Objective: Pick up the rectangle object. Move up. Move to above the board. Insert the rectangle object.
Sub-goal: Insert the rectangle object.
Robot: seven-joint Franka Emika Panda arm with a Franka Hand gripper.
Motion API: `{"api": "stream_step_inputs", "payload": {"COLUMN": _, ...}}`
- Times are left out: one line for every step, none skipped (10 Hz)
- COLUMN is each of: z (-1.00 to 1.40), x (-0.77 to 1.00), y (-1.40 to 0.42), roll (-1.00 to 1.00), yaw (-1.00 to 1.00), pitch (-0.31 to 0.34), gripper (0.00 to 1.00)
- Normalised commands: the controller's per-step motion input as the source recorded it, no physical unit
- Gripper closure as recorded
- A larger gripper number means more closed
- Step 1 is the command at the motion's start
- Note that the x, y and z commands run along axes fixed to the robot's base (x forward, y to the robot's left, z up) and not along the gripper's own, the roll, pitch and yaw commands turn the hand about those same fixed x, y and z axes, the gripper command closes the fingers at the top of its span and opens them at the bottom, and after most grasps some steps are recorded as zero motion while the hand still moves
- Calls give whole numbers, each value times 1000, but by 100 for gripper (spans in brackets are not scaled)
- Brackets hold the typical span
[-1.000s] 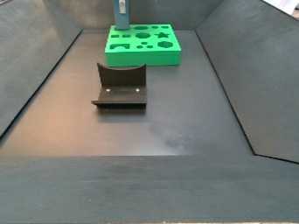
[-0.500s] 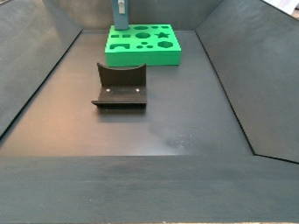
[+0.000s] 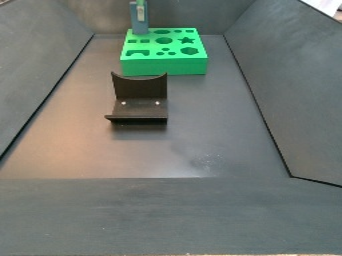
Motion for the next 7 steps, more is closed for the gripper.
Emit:
{"api": "stream_step_inputs", "payload": {"z": -706, "x": 249, "y": 0, "roll": -9, "yaw": -200, "pitch": 70, "gripper": 100}}
{"api": "stream_step_inputs", "payload": {"z": -694, "x": 691, "y": 174, "roll": -104, "yaw": -331, "pitch": 149, "gripper": 100}}
{"api": "stream_step_inputs", "payload": {"z": -1000, "x": 834, "y": 323, "roll": 0, "yaw": -309, "pitch": 114, "gripper": 100}}
{"api": "stream_step_inputs", "payload": {"z": -1000, "x": 994, "y": 351, "roll": 23, "yaw": -283, "pitch": 90, "gripper": 100}}
{"api": "stream_step_inputs", "payload": {"z": -926, "x": 880, "y": 389, "roll": 0, "yaw": -211, "pitch": 161, "gripper": 100}}
{"api": "stream_step_inputs", "payload": {"z": 0, "x": -137, "y": -43, "roll": 54, "yaw": 0, "pitch": -116, "gripper": 100}}
{"api": "stream_step_inputs", "payload": {"z": 0, "x": 37, "y": 0, "roll": 0, "yaw": 0, "pitch": 50, "gripper": 100}}
